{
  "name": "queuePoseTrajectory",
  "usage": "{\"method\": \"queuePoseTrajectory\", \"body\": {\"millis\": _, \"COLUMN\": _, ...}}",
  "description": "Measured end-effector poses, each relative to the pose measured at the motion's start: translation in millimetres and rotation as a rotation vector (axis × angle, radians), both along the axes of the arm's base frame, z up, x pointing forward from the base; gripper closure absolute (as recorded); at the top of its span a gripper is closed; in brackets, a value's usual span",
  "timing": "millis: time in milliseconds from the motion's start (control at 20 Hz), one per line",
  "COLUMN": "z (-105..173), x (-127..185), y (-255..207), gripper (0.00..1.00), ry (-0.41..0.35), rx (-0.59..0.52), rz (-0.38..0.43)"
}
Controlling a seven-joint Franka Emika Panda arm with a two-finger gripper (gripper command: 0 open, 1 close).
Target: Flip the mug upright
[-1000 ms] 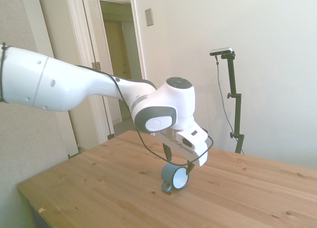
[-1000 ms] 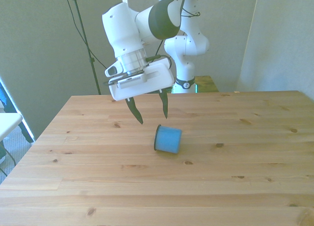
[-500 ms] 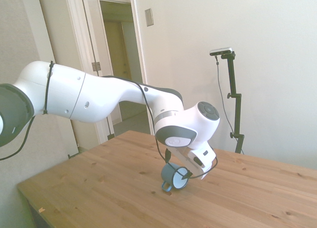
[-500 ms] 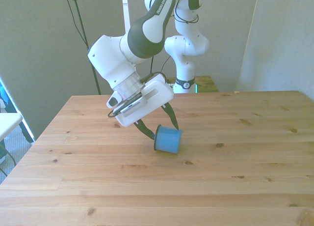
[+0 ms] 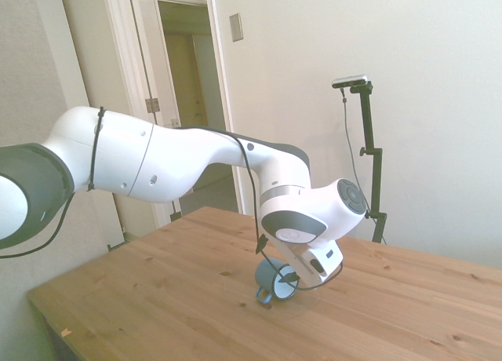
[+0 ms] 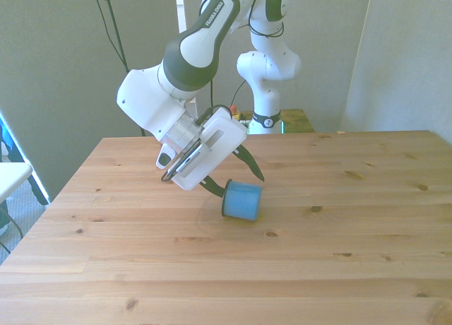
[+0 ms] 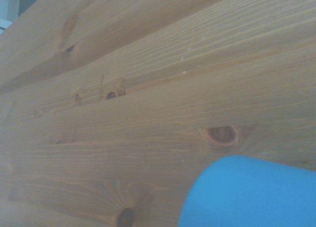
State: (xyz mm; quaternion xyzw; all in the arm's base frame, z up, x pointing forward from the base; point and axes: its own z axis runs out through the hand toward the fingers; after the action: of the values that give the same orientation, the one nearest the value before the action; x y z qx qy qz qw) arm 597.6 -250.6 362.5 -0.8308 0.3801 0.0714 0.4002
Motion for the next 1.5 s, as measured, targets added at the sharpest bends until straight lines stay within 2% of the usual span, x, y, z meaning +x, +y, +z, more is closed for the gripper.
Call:
{"method": "queuePoseTrajectory", "body": {"millis": 300, "z": -4.1, "x": 5.3, "y": 3.2, "gripper": 0.0, "ry": 0.004, "rx": 0.083, "rz": 0.038}}
{"method": "queuePoseTrajectory", "body": {"millis": 350, "z": -5.2, "x": 5.5, "y": 4.0, "gripper": 1.0, "ry": 0.006, "rx": 0.09, "rz": 0.041}}
{"method": "queuePoseTrajectory", "body": {"millis": 950, "z": -13.6, "x": 6.4, "y": 5.4, "gripper": 1.0, "ry": -0.022, "rx": 0.155, "rz": 0.053}}
{"method": "queuePoseTrajectory", "body": {"millis": 1500, "z": -20.5, "x": 9.7, "y": -1.1, "gripper": 1.0, "ry": -0.026, "rx": 0.161, "rz": 0.048}}
